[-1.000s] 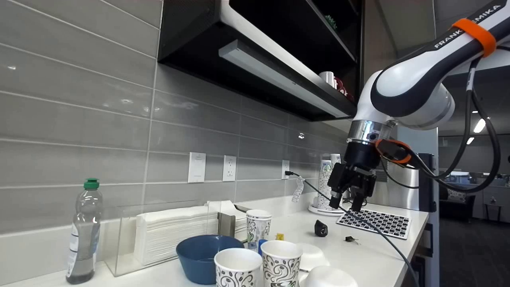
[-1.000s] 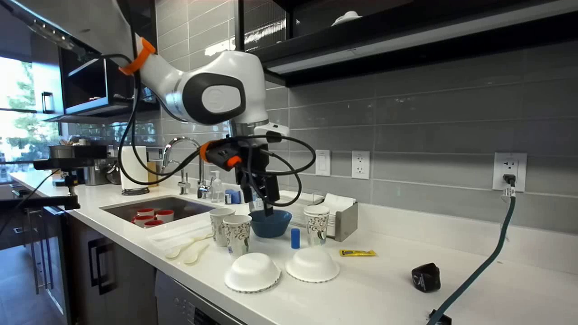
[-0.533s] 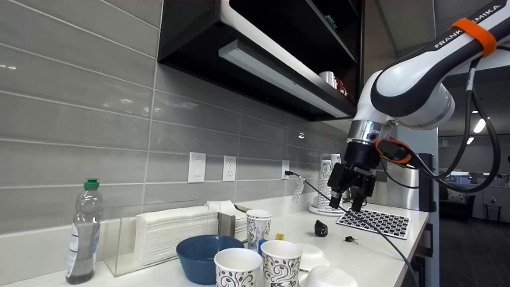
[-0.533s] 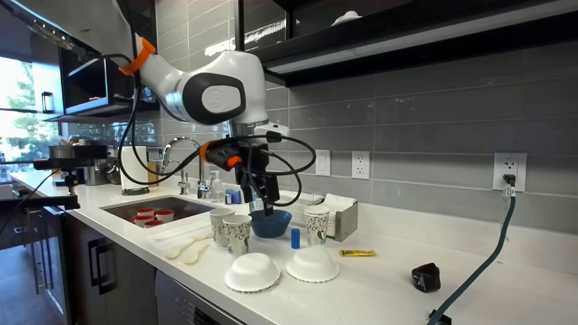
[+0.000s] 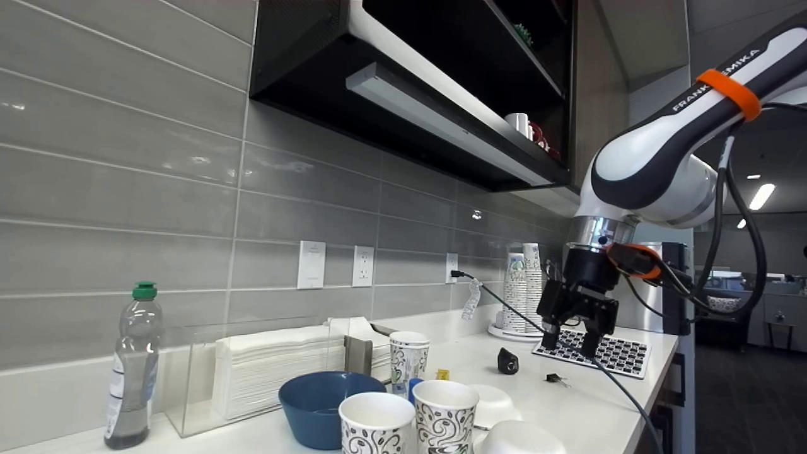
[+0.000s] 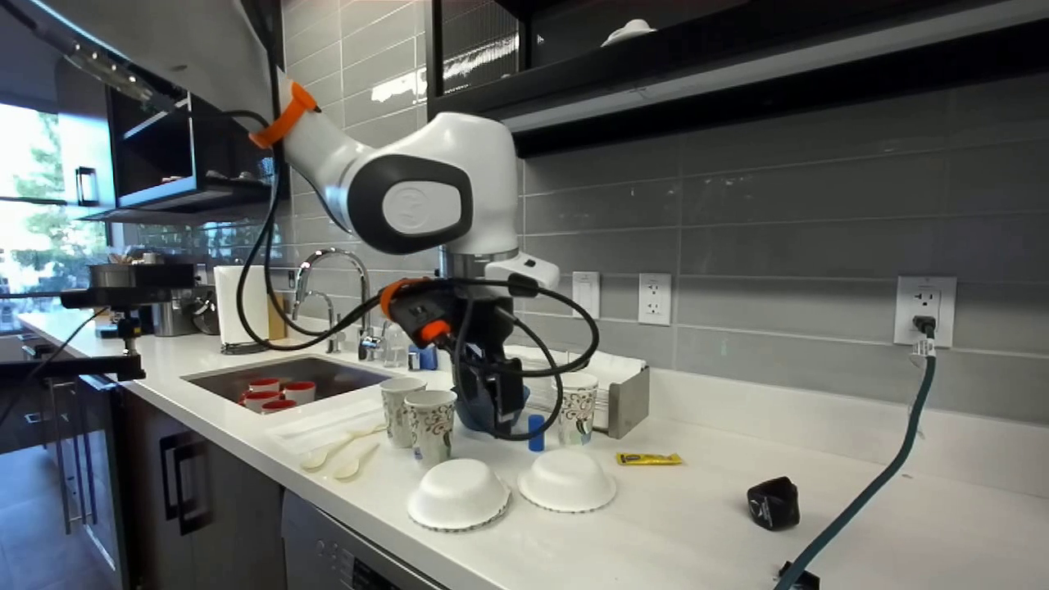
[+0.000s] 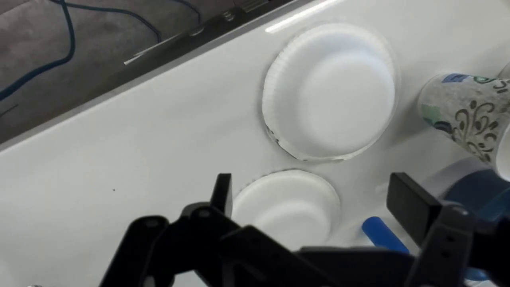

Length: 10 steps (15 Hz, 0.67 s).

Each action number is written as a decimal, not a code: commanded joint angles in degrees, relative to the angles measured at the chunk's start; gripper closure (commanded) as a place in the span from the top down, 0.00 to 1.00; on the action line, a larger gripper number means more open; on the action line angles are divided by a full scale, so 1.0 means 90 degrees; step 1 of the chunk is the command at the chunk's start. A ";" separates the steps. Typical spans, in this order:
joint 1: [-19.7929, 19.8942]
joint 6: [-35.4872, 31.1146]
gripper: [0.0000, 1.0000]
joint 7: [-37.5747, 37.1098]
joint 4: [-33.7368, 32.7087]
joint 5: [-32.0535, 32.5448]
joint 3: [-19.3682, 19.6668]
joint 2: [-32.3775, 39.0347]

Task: Stack up the white plates on the left

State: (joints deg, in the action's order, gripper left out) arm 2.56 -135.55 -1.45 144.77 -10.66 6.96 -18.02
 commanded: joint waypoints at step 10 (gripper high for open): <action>0.0210 -0.0277 1.00 -0.0194 0.0433 -0.1208 0.0220 0.0976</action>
State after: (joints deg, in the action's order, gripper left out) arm 4.23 -135.80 -2.92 147.70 -17.94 9.03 -11.38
